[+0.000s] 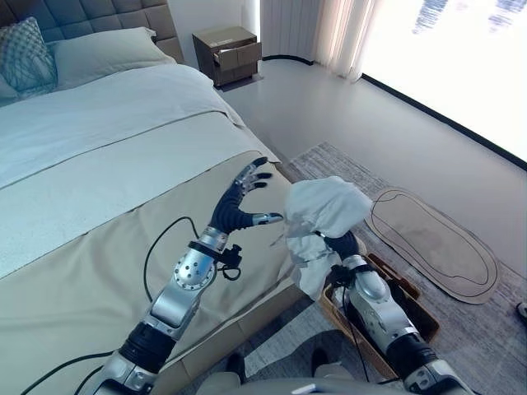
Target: Pick up clothes into the bucket
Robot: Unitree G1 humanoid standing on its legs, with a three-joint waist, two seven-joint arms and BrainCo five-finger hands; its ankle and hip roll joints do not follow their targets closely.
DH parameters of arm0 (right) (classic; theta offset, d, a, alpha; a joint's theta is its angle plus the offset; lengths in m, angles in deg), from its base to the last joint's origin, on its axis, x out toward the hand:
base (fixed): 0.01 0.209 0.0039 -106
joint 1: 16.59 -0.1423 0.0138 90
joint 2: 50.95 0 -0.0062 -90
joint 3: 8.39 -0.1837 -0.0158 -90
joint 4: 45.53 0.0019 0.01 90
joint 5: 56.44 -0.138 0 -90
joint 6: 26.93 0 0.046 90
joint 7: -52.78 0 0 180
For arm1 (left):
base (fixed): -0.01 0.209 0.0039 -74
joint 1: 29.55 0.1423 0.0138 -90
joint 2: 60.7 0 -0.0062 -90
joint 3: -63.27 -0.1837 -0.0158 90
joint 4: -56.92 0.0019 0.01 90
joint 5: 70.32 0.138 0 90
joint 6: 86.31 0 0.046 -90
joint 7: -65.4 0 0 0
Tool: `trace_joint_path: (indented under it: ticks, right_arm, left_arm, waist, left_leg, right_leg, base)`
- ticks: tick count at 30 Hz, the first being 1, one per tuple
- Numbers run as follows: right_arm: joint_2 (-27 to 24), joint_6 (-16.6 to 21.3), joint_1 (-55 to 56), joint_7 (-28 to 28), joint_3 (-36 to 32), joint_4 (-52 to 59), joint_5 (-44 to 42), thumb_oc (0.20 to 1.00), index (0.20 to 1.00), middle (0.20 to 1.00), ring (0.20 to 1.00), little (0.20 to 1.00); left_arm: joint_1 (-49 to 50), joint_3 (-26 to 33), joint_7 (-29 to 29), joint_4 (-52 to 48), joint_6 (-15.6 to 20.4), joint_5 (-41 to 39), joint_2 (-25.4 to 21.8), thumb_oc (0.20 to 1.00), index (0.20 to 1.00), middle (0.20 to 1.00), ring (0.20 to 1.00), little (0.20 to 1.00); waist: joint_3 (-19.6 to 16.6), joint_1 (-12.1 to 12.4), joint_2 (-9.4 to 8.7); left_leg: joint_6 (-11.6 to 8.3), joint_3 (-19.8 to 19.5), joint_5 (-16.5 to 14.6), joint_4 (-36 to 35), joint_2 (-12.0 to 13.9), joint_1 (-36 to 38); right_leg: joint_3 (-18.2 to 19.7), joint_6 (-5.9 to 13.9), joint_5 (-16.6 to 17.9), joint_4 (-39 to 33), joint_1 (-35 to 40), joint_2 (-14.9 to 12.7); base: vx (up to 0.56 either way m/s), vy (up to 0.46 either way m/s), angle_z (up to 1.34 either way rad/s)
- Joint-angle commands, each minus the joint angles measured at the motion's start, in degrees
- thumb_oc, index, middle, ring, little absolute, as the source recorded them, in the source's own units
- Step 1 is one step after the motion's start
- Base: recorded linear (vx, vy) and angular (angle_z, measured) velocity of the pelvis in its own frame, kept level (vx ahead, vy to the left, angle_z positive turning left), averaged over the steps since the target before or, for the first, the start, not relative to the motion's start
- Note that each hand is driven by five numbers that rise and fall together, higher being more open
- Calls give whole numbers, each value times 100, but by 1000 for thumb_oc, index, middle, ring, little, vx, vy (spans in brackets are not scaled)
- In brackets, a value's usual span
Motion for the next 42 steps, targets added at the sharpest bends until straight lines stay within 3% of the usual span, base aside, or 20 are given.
trace_joint_path:
  ticks: [1,8,9,10,11,13,18,21,25,26,31,42]
  right_arm:
    - [-8,492,-154,122,-308,248,-67,200,200,200,200,200]
    - [-15,554,123,301,-943,464,-9,200,200,200,200,200]
    - [24,585,112,389,-1081,473,7,200,200,200,200,200]
    - [23,583,115,390,-1081,477,8,200,200,200,200,200]
    - [53,593,126,473,-1135,442,47,200,200,200,200,200]
    - [29,589,160,637,-1350,379,220,200,200,200,200,200]
    - [-3,541,249,828,-1572,335,404,200,200,200,200,200]
    - [-35,496,208,947,-1599,335,462,200,200,200,200,200]
    - [-113,473,147,1019,-1599,293,550,200,200,200,200,200]
    - [-318,458,40,1104,-1583,277,760,200,200,200,200,200]
    - [-706,428,-580,1428,-1441,-32,1020,200,200,200,200,200]
    - [-1421,417,-2025,2033,-1177,-874,1211,200,200,200,200,200]
  left_arm:
    - [135,291,50,96,366,-225,41,1000,1000,1000,1000,1000]
    - [498,580,-64,513,320,-437,132,1000,1000,1000,1000,1000]
    - [634,767,-50,481,354,-506,114,1000,1000,1000,1000,1000]
    - [638,768,-52,477,352,-508,114,1000,1000,1000,1000,1000]
    - [693,841,-63,511,388,-562,109,1000,1000,1000,1000,1000]
    - [825,976,-206,541,442,-856,116,1000,1000,1000,1000,1000]
    - [981,1045,-294,457,471,-1056,121,1000,1000,1000,1000,1000]
    - [914,1087,-198,606,472,-1276,188,1000,1000,1000,1000,1000]
    - [795,1056,-122,626,503,-1267,194,1000,1000,1000,1000,1000]
    - [625,1002,-18,615,568,-1356,228,1000,1000,1000,1000,1000]
    - [243,890,137,595,737,-1594,298,1000,1000,1000,1000,1000]
    - [266,798,156,498,955,-1891,225,1000,1000,1000,1000,1000]
  waist:
    - [-193,-62,-269]
    - [-4,-144,-232]
    - [179,39,-123]
    - [185,29,-120]
    - [224,74,-81]
    - [215,115,-32]
    - [142,148,-127]
    - [218,123,-293]
    - [291,114,-329]
    - [495,58,-251]
    - [1013,-85,-2]
    - [1626,20,312]
  left_leg:
    - [421,218,-715,630,-249,-158]
    - [601,435,-852,893,-331,-201]
    - [607,673,-873,985,-180,-226]
    - [605,662,-879,993,-178,-223]
    - [578,754,-853,1002,-107,-223]
    - [540,821,-830,1033,37,-246]
    - [496,936,-927,1165,77,-359]
    - [382,1085,-982,1510,204,-630]
    - [270,1085,-984,1743,313,-882]
    - [130,980,-907,1891,487,-1133]
    - [20,824,-761,2119,735,-1695]
    - [-99,800,-633,2489,943,-2843]
  right_leg:
    - [-43,245,464,163,-459,-297]
    - [108,309,363,822,-805,-366]
    - [-655,218,250,1226,-947,-685]
    - [-669,217,240,1234,-937,-686]
    - [-953,172,205,1323,-910,-846]
    - [-1114,126,353,1469,-711,-1205]
    - [-1151,291,807,1211,-570,-1588]
    - [-1078,436,902,742,-621,-1491]
    - [-1103,456,794,563,-621,-1359]
    - [-1095,391,530,620,-784,-1224]
    - [-882,208,282,1207,-1568,-1141]
    - [-489,41,-19,2121,-3103,-918]
  base:
    - [-31,77,-12]
    - [-83,74,-19]
    - [-137,39,-39]
    - [-177,42,-123]
    - [-66,-22,-116]
    - [-57,-86,-64]
    - [-3,-106,-14]
    - [-40,-220,-31]
    - [-82,-183,-28]
    - [-109,-182,-13]
    - [-194,-131,-1]
    - [-115,-71,-4]
